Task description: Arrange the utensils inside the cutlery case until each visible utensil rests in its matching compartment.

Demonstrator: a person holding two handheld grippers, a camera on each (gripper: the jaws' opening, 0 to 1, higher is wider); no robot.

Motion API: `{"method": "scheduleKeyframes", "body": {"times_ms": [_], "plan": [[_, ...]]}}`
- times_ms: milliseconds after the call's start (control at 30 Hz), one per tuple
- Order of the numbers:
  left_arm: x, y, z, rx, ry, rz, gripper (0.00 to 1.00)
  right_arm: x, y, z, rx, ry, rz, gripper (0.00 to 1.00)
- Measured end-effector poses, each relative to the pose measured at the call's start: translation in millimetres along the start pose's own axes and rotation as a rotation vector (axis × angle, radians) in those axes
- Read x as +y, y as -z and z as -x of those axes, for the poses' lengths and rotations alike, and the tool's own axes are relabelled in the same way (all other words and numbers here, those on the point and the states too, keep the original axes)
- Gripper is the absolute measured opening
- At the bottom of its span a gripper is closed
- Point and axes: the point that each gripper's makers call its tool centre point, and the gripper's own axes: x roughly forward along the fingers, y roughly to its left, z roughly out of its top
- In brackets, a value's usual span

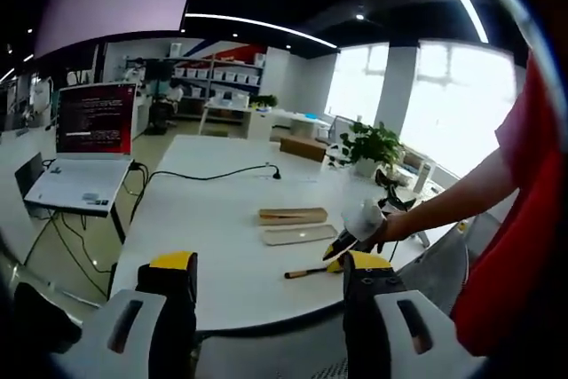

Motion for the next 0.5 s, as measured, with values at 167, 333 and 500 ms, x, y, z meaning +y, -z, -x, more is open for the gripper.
{"method": "scheduleKeyframes", "body": {"times_ms": [167, 333, 500], "plan": [[0.2, 0.4, -0.1, 0.003, -0.003, 0.0, 0.69, 1.8, -4.0, -5.2, 0.003, -0.019, 0.003, 0.11], [2.4, 1.4, 1.2, 0.003, -0.01, 0.01, 0.68, 3.5, -2.8, -10.2, 0.018, -0.032, 0.014, 0.11], [6.1, 2.2, 2.9, 0.006, -0.019, 0.016, 0.68, 5.8, -2.1, -13.9, 0.03, -0.048, 0.024, 0.1]]}}
